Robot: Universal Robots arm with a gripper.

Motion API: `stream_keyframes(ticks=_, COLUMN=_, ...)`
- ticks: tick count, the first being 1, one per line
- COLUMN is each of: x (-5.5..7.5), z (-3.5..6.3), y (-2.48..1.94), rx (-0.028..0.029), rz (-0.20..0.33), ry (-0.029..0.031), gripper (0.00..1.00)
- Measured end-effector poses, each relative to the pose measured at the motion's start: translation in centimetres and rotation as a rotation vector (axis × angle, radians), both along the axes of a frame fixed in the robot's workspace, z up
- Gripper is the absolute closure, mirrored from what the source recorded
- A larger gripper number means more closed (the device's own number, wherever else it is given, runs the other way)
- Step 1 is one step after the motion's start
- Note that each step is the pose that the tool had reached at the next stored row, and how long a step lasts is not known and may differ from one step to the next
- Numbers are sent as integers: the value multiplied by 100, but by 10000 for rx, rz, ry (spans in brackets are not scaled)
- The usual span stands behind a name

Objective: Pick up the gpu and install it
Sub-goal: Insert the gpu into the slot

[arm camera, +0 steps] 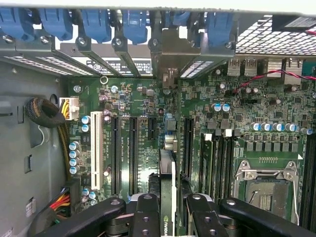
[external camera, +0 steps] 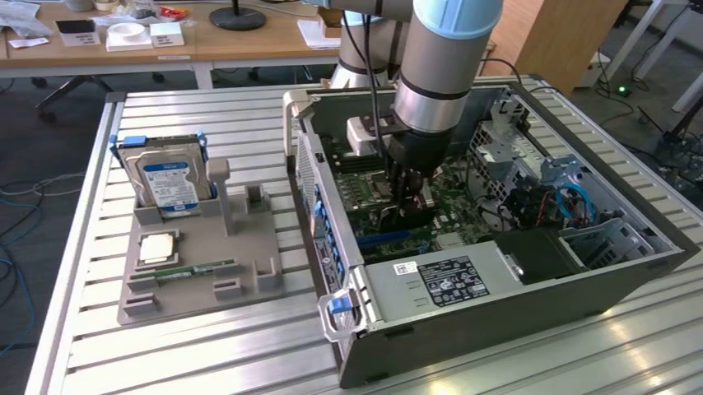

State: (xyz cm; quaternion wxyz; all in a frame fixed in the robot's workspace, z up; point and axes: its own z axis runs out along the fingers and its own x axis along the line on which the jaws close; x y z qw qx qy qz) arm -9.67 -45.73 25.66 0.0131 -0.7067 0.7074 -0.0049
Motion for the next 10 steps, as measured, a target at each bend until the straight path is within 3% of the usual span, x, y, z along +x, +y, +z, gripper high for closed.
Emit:
stream_keyframes(ticks=6, x=0, z=-4, y=0, rx=0, rz=508, ry=0, gripper=74)
stream_keyframes(ticks=10, x=0, z=-7, y=0, rx=0, rz=552, ry=0, gripper=74)
